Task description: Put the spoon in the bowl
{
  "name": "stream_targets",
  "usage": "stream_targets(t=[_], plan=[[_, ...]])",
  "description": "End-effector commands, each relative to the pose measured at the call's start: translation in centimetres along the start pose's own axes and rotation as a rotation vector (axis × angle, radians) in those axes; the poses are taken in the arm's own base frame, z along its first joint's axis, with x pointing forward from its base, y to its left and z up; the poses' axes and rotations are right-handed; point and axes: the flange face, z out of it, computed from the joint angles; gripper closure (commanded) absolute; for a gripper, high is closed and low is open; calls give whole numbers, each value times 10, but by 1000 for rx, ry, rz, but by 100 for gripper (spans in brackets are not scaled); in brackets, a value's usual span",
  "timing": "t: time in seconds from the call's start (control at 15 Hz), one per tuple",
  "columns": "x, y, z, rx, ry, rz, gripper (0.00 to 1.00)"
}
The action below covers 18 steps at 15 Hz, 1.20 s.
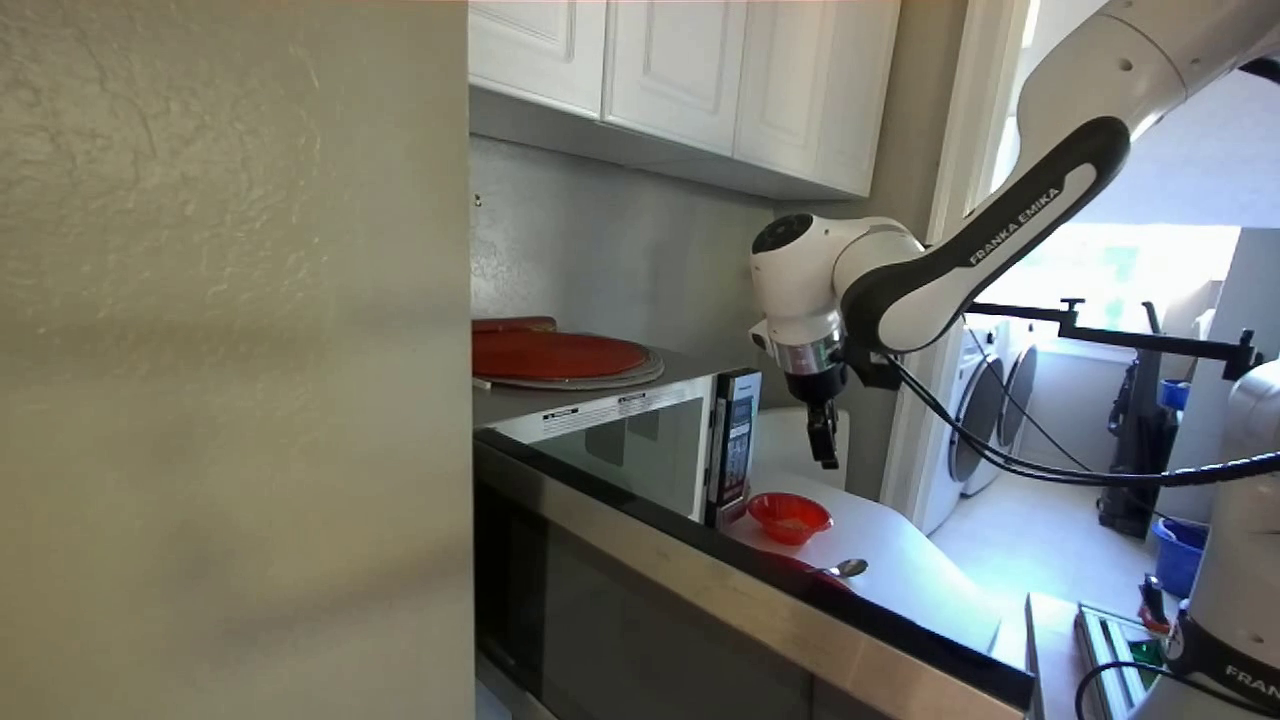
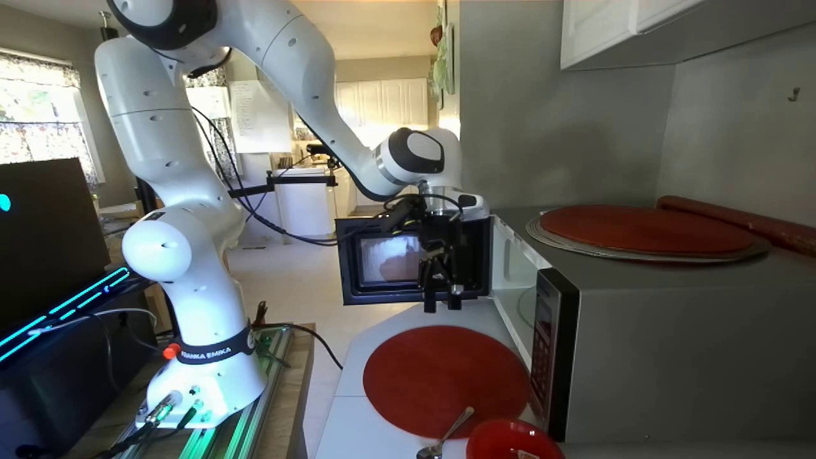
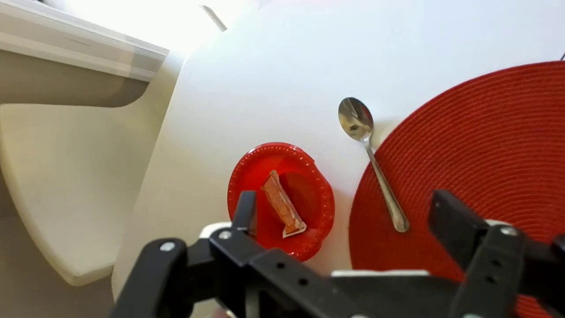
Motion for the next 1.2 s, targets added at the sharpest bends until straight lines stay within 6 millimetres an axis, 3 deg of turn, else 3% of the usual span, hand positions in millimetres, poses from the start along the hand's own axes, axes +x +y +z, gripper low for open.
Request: stream_targets(t=[0.0, 0.33, 1.0, 1.13], plan=[[22, 22, 41, 83, 4, -34, 0], [35, 22, 74, 127, 70, -115, 0], [13, -9, 127, 211, 1, -368, 0], [8, -16, 127, 217, -6, -418, 0]])
